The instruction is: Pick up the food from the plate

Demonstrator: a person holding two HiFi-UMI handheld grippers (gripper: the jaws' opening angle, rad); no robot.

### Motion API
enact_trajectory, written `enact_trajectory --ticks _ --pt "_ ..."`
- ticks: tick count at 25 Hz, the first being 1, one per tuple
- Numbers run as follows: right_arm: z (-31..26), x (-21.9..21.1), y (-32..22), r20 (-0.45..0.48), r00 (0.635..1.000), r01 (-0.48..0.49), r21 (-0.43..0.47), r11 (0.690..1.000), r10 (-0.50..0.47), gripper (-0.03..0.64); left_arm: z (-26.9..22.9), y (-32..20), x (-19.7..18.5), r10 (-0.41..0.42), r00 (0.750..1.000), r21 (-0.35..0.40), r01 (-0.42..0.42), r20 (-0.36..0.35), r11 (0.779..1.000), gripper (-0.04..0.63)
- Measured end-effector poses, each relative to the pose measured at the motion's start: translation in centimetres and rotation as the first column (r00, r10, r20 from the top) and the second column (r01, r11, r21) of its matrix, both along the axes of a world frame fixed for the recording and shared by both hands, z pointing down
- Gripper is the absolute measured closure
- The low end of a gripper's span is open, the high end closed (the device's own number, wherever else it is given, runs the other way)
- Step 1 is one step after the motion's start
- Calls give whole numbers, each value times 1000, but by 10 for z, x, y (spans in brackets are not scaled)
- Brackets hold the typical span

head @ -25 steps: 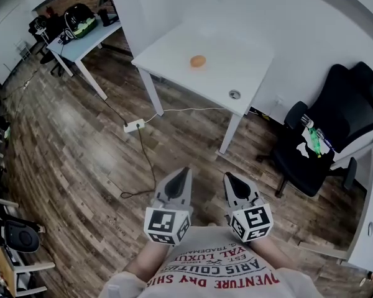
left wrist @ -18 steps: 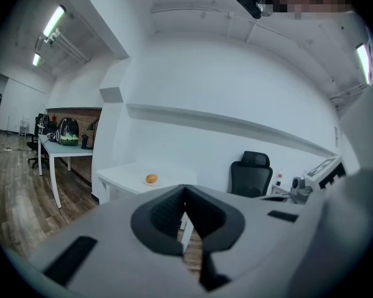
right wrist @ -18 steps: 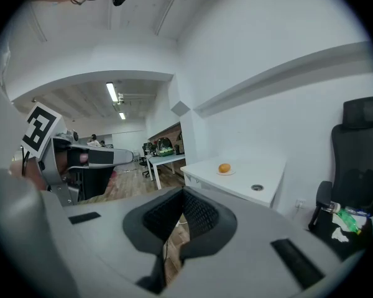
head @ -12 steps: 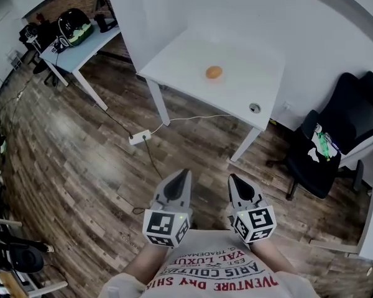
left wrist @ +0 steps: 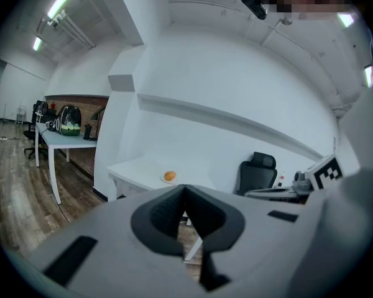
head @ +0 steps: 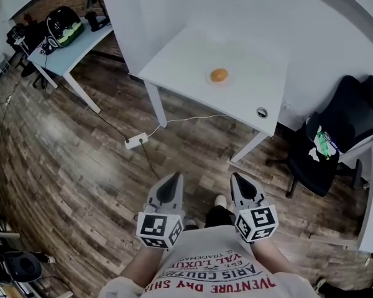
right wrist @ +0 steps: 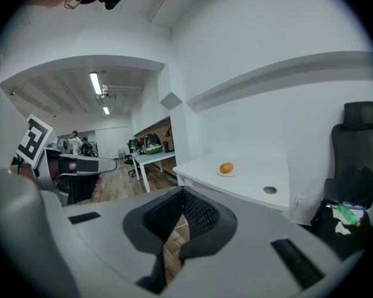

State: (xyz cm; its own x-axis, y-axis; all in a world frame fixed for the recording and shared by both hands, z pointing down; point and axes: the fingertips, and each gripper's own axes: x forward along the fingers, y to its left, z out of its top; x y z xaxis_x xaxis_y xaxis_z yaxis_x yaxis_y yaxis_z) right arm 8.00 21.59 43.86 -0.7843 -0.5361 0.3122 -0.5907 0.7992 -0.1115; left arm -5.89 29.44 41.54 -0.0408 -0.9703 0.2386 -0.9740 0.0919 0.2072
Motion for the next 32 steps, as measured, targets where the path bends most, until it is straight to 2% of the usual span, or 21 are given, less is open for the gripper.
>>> enact_trajectory --ticks 7,20,24,32 --pt "17 -21 -72 8 1000 8 -27 1000 -8 606 14 -64 -20 -20 1000 -20 20 8 1000 588" --pt "12 -56 -271 12 992 129 -38 991 -128 606 16 -268 -40 -86 996 -44 87 15 995 588" --pt "17 -57 -317 0 990 137 -54 989 -138 606 24 -322 -35 -68 998 -72 68 0 995 588" --pt "33 -61 -390 -17 999 42 -97 994 -44 606 44 -411 -45 32 999 -124 -33 -11 992 588"
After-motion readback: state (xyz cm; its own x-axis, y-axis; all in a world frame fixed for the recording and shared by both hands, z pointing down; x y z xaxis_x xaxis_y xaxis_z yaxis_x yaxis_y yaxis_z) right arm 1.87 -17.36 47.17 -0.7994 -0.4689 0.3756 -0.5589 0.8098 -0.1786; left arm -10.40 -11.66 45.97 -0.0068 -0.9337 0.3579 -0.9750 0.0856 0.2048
